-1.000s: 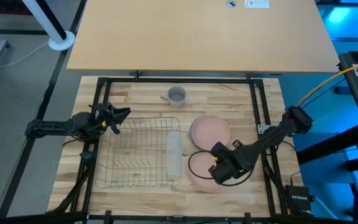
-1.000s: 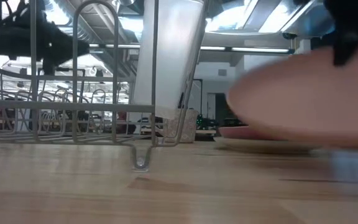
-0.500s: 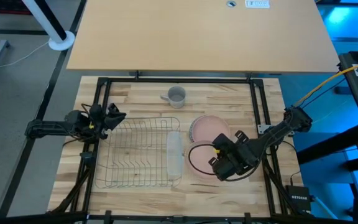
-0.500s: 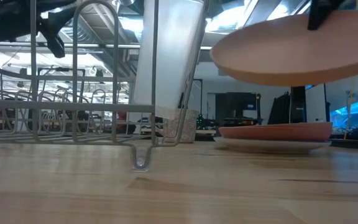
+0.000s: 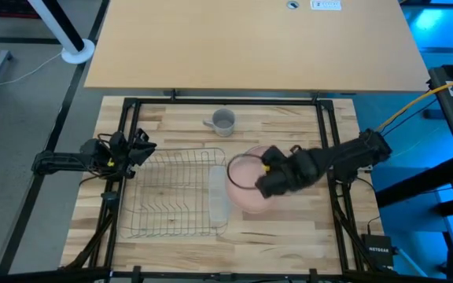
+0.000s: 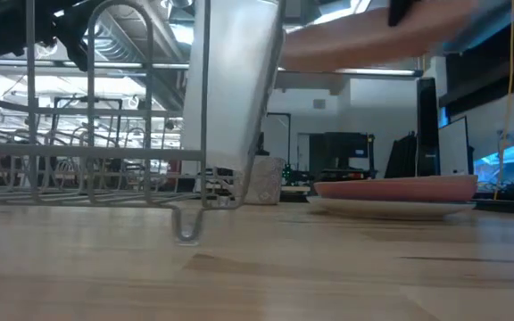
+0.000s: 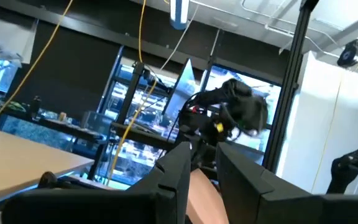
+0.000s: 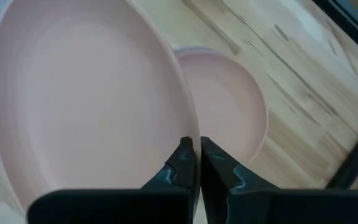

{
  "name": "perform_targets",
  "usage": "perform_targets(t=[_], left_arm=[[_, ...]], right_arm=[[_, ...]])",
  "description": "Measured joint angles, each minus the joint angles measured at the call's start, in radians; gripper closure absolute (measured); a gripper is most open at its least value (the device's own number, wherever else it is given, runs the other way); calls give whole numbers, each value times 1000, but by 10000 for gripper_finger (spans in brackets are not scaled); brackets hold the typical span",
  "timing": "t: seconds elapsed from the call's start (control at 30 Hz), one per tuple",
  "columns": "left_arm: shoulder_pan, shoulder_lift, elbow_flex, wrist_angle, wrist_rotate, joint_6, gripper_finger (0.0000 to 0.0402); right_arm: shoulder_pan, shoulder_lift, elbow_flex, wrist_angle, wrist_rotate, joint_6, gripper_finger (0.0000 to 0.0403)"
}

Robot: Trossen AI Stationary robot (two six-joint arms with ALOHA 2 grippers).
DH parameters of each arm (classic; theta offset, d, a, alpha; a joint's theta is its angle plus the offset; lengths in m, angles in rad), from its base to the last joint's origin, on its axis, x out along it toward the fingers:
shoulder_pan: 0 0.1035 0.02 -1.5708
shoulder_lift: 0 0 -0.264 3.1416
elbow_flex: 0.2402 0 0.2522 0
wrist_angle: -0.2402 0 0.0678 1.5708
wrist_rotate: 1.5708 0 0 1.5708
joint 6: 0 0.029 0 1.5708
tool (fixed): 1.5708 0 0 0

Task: Sort dishes
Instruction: Put the bottom pink plate in the dish rack

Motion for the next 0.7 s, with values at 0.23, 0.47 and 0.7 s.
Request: perform_targets(t=[0.23, 0.47, 0.7], left_arm=[[0, 0, 0, 19, 0, -4, 331], [-4, 31, 0, 141, 0, -9, 331], [-57, 225, 26, 389, 59, 102, 331]], right_arm=[[-107, 0, 154, -6, -6, -128, 394], [-235, 0, 213, 138, -34, -210, 394], [-350, 8, 214, 367, -218, -340, 394]])
